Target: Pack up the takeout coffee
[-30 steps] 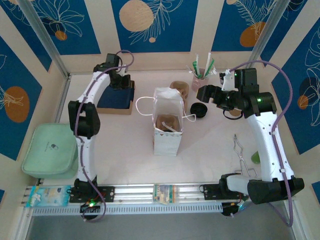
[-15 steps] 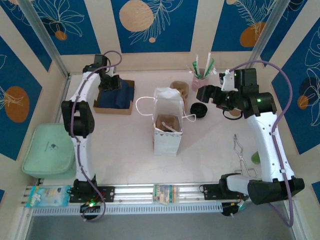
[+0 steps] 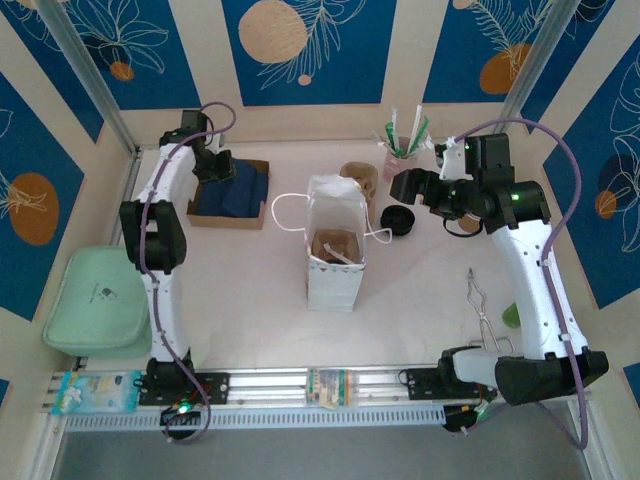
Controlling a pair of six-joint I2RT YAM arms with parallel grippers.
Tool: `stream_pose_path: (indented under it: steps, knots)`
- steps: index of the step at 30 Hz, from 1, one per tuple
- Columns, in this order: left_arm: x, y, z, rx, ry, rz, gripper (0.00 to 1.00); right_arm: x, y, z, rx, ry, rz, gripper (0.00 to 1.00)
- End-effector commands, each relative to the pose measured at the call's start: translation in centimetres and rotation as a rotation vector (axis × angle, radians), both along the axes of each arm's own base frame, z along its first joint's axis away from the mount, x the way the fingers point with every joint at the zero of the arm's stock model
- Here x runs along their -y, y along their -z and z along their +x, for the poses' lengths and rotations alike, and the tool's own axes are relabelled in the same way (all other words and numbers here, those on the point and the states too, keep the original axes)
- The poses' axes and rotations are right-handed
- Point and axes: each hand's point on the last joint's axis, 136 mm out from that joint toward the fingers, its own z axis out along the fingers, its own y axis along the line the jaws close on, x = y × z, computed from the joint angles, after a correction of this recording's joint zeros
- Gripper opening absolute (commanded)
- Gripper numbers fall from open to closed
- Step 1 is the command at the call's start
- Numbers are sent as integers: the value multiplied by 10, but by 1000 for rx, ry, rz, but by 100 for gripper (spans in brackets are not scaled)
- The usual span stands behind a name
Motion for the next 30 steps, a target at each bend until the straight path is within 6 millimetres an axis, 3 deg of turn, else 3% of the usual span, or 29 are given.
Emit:
stream_pose_path:
  steps: [1,11,16,17,20,25,30]
  knots:
    - [-14,7,0,-25,-20,25,8,-4,-5,-5,-2,-18,11,87]
    - [-31,14,3,-34,-57,27,9,-4,-8,-8,0,-16,6,87]
    - [-48,20,5,-51,-97,108,13,-7,-9,-9,2,-24,5,87]
    - [-54,19,7,-48,-106,132,14,-7,-10,-9,3,-24,3,87]
    - [-63,11,8,-44,-118,182,47,-7,-11,-10,10,-24,1,87]
    - [-72,-12,8,-1,-166,231,50,-10,-11,-10,9,-30,6,86]
    - [-60,-44,7,105,-146,261,56,-13,-11,-8,10,-36,2,87]
